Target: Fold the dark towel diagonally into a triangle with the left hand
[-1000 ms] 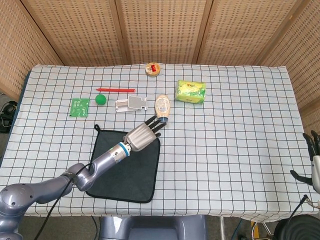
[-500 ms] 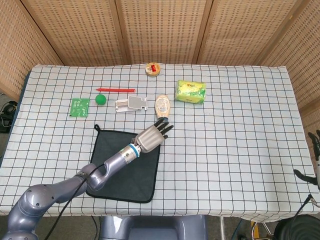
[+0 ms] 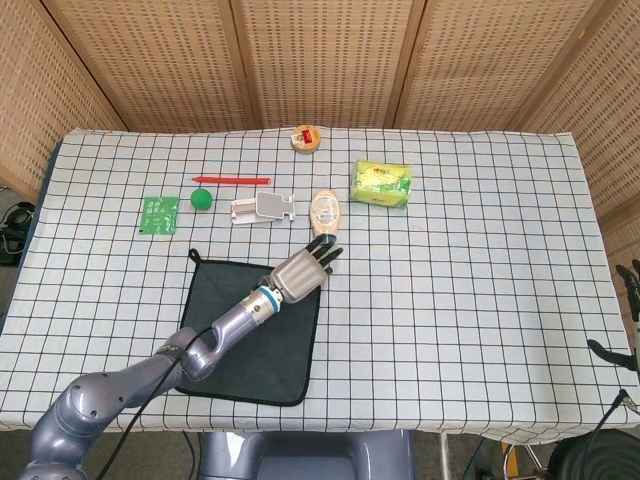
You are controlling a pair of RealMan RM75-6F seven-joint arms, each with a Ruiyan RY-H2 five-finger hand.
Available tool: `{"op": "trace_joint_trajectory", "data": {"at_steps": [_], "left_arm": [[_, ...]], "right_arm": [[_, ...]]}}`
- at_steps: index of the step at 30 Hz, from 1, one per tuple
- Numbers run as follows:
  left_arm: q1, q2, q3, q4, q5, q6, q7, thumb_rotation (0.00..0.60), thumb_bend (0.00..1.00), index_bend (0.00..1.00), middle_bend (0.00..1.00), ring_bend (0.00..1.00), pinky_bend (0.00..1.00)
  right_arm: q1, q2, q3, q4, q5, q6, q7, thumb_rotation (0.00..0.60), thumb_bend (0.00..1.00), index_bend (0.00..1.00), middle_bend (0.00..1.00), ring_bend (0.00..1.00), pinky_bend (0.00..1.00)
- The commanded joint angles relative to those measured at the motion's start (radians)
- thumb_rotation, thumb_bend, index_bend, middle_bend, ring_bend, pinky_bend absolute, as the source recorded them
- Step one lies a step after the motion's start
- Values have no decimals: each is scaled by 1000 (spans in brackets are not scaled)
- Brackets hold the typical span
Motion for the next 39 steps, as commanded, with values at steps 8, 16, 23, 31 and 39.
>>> {"op": "trace_joint_trajectory", "data": {"at_steps": [8,16,23,31,39], "left_arm": [[-8,-27,12,33,-7,12,-8,600,471,382,0,0,0],[-12,-41,19,44,-13,18,2,600,472,530,0,0,0],[-5,-31,19,30,-21,34,9,600,473,563,0,0,0],[19,3,22,-27,-23,77,7,600,500,576,0,0,0],[120,93,9,-224,-81,173,87,600,506,574,0,0,0]], "right_arm": [[2,6,-2,-1,1,-10,10,600,0,38,0,0,0],[1,9,-1,1,3,-9,20,600,0,41,0,0,0],[0,10,-1,1,0,-8,26,600,0,41,0,0,0],[-2,13,-2,-4,-5,-3,28,600,0,41,0,0,0],[-5,16,-6,-12,-20,8,28,600,0,43,0,0,0]]}}
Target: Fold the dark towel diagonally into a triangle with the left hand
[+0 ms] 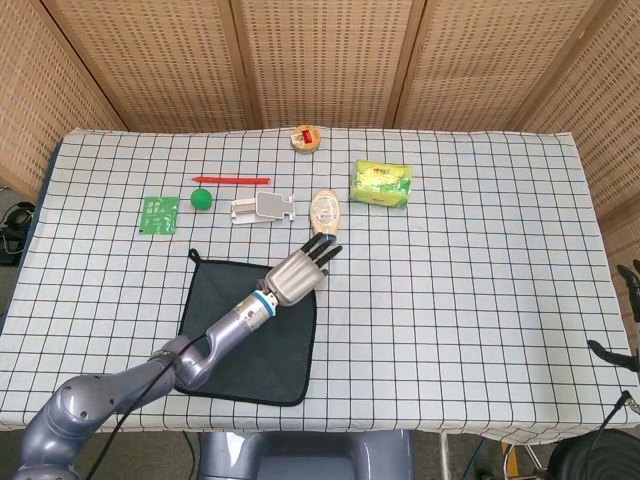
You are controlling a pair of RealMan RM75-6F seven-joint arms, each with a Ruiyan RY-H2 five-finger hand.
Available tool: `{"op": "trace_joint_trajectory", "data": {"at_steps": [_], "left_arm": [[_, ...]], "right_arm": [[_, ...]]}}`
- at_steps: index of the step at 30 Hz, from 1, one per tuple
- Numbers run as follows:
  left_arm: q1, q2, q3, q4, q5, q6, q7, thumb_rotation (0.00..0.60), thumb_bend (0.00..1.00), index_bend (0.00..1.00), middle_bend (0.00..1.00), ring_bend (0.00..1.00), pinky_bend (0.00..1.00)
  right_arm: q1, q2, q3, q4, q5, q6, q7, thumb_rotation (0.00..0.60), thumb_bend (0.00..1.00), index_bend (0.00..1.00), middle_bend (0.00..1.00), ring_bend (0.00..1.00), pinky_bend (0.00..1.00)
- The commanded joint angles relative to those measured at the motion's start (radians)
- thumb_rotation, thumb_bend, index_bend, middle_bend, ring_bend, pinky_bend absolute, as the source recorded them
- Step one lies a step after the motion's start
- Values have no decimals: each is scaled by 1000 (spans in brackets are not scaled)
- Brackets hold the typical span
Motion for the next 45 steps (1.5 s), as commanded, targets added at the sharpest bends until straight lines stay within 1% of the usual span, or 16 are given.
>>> {"op": "trace_joint_trajectory", "data": {"at_steps": [1,5,7,10,13,16,21,29,38,45], "left_arm": [[83,72,-8,-163,-55,60,64,600,506,575,0,0,0],[137,128,5,-288,-84,95,114,600,506,572,0,0,0],[186,183,27,-390,-108,121,154,600,506,570,0,0,0],[221,244,46,-492,-137,130,208,600,507,568,0,0,0],[249,294,63,-570,-157,143,241,600,507,567,0,0,0],[281,350,89,-637,-168,157,261,600,507,567,0,0,0],[319,407,123,-693,-163,177,256,600,507,567,0,0,0],[372,481,183,-757,-116,193,189,600,507,567,0,0,0],[413,554,250,-822,-85,167,146,600,507,558,0,0,0],[439,584,295,-848,-36,161,129,600,507,556,0,0,0]], "right_arm": [[-2,1,-1,-4,-4,5,0,600,0,44,0,0,0],[-3,2,-3,-8,-10,9,-1,600,0,50,0,0,0],[-3,3,-5,-11,-15,10,-3,600,0,50,0,0,0],[-2,3,-7,-12,-18,9,-5,600,0,50,0,0,0],[-1,1,-8,-13,-20,8,-8,600,0,50,0,0,0],[0,1,-9,-14,-20,7,-11,600,0,50,0,0,0],[0,0,-9,-16,-21,8,-15,600,0,50,0,0,0],[0,-1,-11,-21,-25,11,-22,600,0,51,0,0,0],[0,0,-13,-26,-30,14,-28,600,0,51,0,0,0],[0,0,-14,-28,-32,14,-28,600,0,52,0,0,0]]}}
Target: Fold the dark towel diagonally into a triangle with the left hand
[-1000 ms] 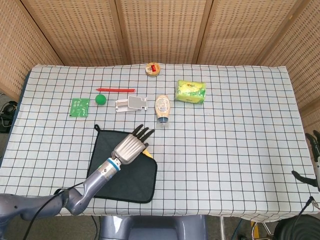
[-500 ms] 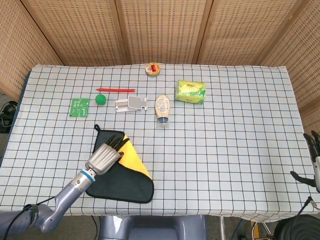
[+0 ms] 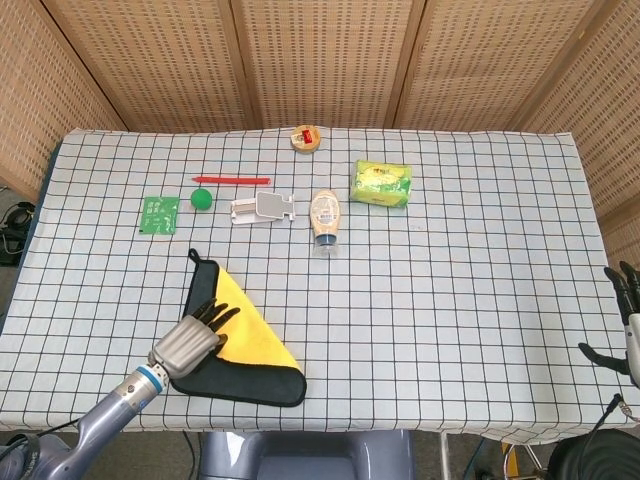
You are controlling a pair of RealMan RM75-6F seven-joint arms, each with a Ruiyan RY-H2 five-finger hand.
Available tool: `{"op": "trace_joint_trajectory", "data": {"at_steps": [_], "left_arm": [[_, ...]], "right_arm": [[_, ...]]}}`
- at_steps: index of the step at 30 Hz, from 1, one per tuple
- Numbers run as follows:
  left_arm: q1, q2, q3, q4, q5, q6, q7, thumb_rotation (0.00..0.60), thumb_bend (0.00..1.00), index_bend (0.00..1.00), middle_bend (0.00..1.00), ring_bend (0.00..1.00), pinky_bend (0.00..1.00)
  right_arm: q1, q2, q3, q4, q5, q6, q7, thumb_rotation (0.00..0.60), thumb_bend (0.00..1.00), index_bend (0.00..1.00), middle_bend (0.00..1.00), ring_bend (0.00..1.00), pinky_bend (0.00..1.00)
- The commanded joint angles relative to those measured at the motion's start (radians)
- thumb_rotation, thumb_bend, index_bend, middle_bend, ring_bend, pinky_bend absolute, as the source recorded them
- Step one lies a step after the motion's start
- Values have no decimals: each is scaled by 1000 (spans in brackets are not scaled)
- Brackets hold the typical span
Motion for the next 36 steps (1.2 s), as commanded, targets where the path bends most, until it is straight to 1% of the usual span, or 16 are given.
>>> {"op": "trace_joint_trajectory", "data": {"at_steps": [1,12,16,36], "left_arm": [[13,11,17,-7,28,3,-7,600,507,556,0,0,0],[40,50,40,-25,72,-2,-11,600,512,554,0,0,0],[48,70,56,-31,84,-15,-2,600,513,552,0,0,0],[91,117,70,-41,125,-11,27,600,514,544,0,0,0]], "right_arm": [[0,0,0,0,0,0,1,600,0,52,0,0,0],[-1,2,0,0,0,3,4,600,0,53,0,0,0],[-2,3,-1,-2,-2,5,4,600,0,53,0,0,0],[-4,5,-3,-8,-7,10,2,600,0,53,0,0,0]]}}
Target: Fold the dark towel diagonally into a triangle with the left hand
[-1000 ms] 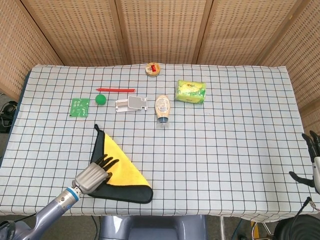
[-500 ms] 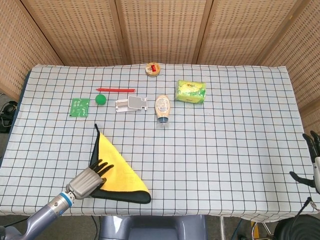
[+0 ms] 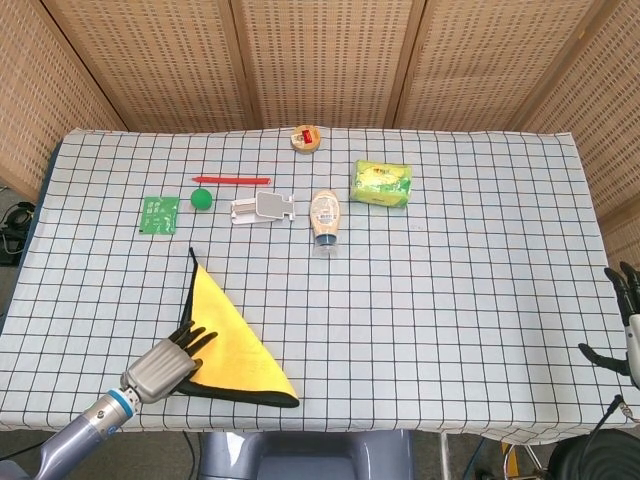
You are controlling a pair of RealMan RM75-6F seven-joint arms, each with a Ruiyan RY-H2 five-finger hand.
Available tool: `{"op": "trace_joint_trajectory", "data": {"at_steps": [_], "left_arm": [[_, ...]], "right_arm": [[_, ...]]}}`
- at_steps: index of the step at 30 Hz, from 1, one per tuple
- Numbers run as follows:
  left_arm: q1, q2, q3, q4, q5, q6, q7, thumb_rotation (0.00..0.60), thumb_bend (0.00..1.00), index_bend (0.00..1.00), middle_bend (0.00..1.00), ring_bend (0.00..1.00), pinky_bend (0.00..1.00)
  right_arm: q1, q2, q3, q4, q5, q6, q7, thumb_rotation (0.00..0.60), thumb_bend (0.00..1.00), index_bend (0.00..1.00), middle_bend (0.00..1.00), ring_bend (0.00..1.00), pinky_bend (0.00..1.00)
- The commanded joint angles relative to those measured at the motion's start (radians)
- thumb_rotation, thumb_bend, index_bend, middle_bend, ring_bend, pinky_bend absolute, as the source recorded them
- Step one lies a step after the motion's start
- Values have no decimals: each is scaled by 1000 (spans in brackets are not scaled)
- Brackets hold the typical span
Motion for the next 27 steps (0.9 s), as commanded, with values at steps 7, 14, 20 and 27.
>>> {"op": "trace_joint_trajectory", "data": {"at_steps": [7,14,20,27], "left_arm": [[12,2,0,-2,6,-14,14,600,514,541,0,0,0],[25,11,-4,-1,1,-17,31,600,514,539,0,0,0],[33,15,-5,3,-2,-20,45,600,515,539,0,0,0],[44,24,-4,7,-2,-24,45,600,514,538,0,0,0]], "right_arm": [[-2,2,0,-3,-2,3,2,600,0,53,0,0,0],[-2,4,0,-3,-1,3,6,600,0,53,0,0,0],[-2,4,-1,-4,-3,4,6,600,0,53,0,0,0],[-3,5,-2,-6,-7,7,5,600,0,53,0,0,0]]}}
